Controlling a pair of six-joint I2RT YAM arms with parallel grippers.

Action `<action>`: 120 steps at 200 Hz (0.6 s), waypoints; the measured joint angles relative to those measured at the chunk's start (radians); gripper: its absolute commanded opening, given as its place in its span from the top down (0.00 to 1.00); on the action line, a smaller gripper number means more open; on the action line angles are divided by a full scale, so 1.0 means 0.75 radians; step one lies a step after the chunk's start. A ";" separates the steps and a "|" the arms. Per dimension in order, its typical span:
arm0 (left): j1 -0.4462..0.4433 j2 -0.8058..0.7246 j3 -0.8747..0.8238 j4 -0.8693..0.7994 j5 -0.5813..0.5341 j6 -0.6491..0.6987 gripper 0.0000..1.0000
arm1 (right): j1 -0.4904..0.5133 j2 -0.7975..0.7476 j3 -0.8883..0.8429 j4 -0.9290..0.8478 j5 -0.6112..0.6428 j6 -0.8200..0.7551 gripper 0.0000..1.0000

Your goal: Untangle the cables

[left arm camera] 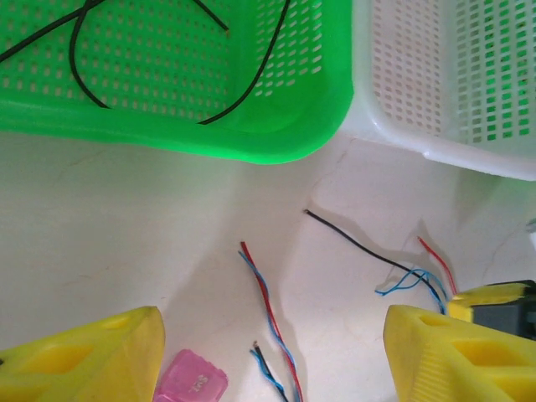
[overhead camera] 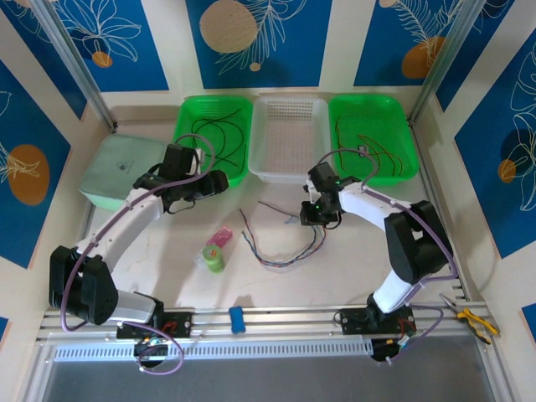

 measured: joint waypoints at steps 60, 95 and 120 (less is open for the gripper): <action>-0.005 -0.001 0.000 0.021 0.003 -0.014 0.30 | 0.136 0.040 0.043 0.084 0.100 -0.145 0.74; -0.006 -0.017 -0.005 0.022 0.003 -0.019 0.30 | 0.136 0.091 0.122 0.067 0.139 -0.174 0.69; -0.006 -0.024 -0.005 0.022 0.003 -0.019 0.29 | 0.127 0.100 0.133 0.032 0.175 -0.155 0.69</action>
